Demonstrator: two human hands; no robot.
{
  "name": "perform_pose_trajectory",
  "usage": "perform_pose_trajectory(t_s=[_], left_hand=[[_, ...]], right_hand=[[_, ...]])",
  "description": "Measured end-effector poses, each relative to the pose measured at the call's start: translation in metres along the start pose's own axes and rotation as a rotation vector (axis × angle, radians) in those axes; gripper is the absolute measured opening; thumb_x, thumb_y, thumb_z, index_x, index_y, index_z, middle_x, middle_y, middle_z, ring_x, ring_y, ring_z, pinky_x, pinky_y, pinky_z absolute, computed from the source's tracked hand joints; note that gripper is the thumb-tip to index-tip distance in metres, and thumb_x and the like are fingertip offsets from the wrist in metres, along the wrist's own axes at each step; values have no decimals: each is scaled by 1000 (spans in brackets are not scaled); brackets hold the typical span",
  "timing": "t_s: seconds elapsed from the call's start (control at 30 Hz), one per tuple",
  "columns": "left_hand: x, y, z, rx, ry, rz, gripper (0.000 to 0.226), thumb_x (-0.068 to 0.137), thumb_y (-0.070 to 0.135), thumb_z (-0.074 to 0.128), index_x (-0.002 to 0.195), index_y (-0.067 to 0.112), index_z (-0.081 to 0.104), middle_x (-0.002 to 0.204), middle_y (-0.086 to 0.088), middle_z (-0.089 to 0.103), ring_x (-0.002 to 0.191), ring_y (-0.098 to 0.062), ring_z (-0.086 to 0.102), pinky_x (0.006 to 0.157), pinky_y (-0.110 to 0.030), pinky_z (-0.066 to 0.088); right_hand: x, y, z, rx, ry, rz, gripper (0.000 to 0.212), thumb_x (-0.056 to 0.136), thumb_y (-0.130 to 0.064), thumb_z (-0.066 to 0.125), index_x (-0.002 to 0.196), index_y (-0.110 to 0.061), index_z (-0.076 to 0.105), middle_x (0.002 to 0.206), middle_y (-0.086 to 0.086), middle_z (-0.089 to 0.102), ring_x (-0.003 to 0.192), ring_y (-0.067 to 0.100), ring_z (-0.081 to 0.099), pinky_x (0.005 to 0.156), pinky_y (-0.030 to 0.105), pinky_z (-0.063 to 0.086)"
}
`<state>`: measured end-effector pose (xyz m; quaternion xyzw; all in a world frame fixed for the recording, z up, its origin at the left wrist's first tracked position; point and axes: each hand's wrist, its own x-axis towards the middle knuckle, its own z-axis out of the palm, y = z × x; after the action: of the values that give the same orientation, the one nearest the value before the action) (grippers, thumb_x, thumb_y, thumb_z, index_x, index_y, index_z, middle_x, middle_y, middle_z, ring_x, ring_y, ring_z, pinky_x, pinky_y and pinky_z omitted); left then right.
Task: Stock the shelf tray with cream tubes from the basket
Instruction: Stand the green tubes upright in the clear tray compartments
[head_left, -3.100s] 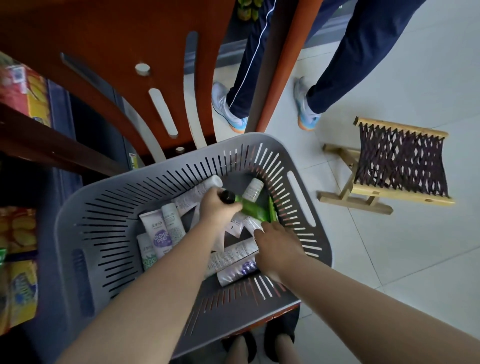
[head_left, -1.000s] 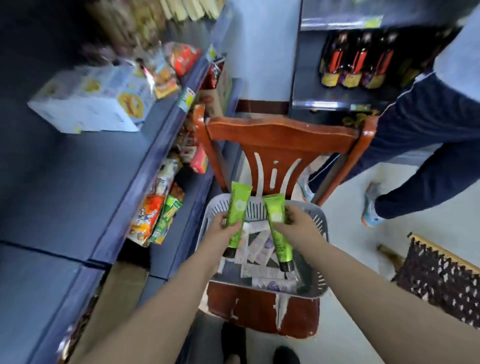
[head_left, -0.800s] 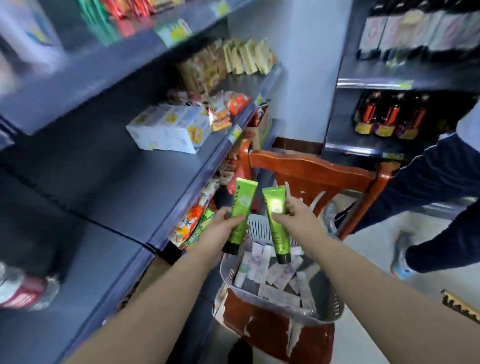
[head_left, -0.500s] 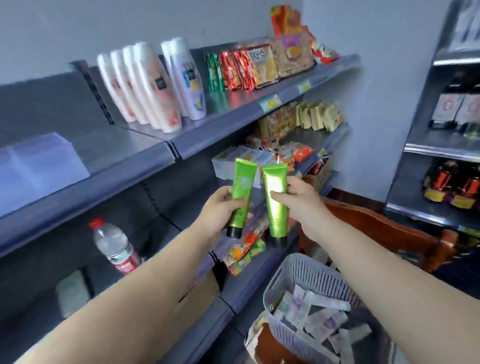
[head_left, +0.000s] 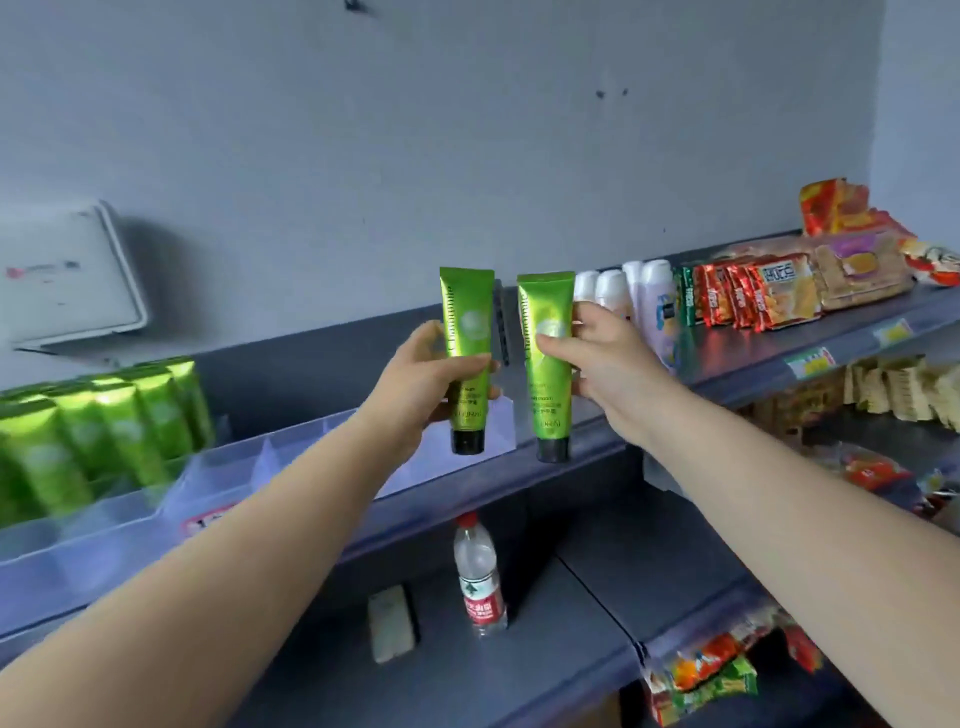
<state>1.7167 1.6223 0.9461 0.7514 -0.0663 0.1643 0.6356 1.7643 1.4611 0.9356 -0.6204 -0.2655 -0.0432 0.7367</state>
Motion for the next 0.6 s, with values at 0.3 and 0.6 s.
perform_pose_trajectory(t_s=[0.3,0.6], left_hand=[[-30,38,-131,118,211,56,15,88,13,62,100,20,57,91,-9,72,81,-23,69,72,-38,58],[-61,50,-228,191,296,62,20,83,6,66,98,18,63,88,-3,72,79,-24,71,72,-36,56]], right_hand=[[26,-20,130,76,-233,-36,16,89,-3,58,88,-19,56,84,1,63,80,16,60,74,34,50],[39,-19,226,110,-373,-33,13,89,-4,58,91,-17,57,87,2,62,81,17,60,82,41,50]])
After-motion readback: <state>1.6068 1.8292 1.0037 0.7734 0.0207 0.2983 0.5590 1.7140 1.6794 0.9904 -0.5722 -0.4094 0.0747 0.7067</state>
